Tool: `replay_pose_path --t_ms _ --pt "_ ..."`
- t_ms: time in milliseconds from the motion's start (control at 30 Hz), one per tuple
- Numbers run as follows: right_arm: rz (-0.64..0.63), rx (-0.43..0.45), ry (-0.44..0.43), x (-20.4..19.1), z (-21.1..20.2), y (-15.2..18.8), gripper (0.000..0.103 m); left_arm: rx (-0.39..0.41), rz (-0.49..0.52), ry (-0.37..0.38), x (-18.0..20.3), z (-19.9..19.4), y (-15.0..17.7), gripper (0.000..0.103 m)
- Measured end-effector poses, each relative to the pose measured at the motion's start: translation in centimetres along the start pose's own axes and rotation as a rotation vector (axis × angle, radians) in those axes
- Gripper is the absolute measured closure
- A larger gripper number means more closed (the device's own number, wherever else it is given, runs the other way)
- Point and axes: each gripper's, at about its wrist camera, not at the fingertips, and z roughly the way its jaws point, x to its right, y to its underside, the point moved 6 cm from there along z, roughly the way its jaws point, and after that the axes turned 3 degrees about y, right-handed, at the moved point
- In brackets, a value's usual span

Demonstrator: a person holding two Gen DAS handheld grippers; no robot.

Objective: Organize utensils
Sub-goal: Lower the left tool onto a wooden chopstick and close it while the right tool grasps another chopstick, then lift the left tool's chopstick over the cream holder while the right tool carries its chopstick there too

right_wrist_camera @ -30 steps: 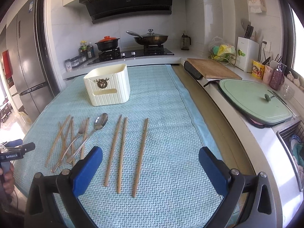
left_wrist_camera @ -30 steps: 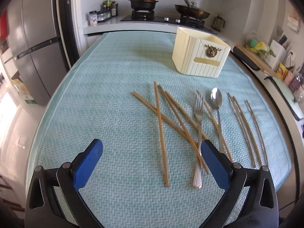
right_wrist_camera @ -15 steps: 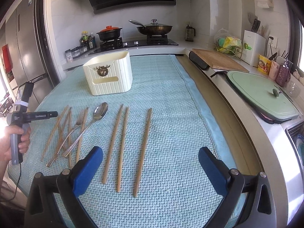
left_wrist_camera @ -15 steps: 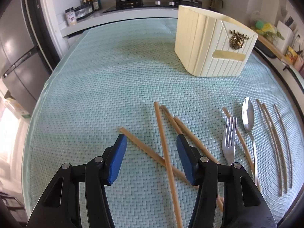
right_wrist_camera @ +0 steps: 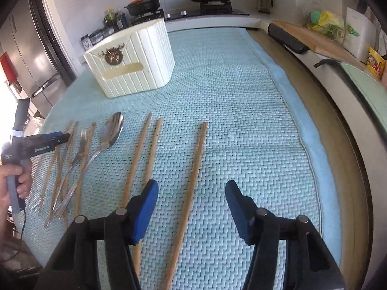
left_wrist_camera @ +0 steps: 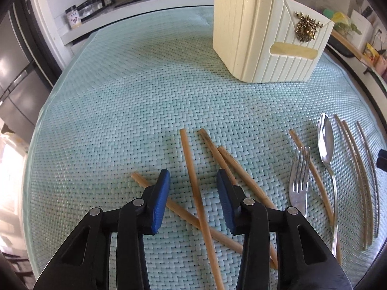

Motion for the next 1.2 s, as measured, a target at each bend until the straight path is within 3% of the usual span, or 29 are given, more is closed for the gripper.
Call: replay_pose_path --t_ms 267,333,400,567,633,833,967,1200 --pt "-0.098 -0.112 0.073 -1.5 4.0 -3.3 0.067 -0.030 -0.013 0.049 -0.7 0.5 -0.8 0.064" --pt "-0.095 -0.109 0.089 -1.5 4.5 -3.8 0.081 -0.027 -0.026 0.053 -0.9 0.5 -0.8 0.065" --pt "-0.095 -0.085 0.102 -1.5 4.7 -4.0 0.086 -0.019 -0.021 0.046 -0.9 0.6 -0.7 0.065" --pt "-0.102 -0.021 0.106 -2.2 4.6 -4.1 0.092 -0.005 0.004 0.049 0.2 0.8 -0.9 0.080" --pt "-0.089 -0.008 0.105 -2.2 4.8 -4.4 0.096 0.004 0.001 0.048 0.0 1.0 -1.3 0.094" --pt "-0.057 0.022 0.051 -1.8 5.6 -5.8 0.097 0.032 -0.056 0.070 -0.8 0.9 -1.9 0.099" --pt "-0.022 0.069 -0.018 -1.4 4.5 -7.1 0.097 0.096 -0.074 0.083 -1.0 -1.9 -2.1 0.099" --pt "-0.031 0.187 -0.107 -3.0 -2.0 -8.5 0.097 0.221 -0.071 0.135 -1.1 -9.4 -2.5 0.099"
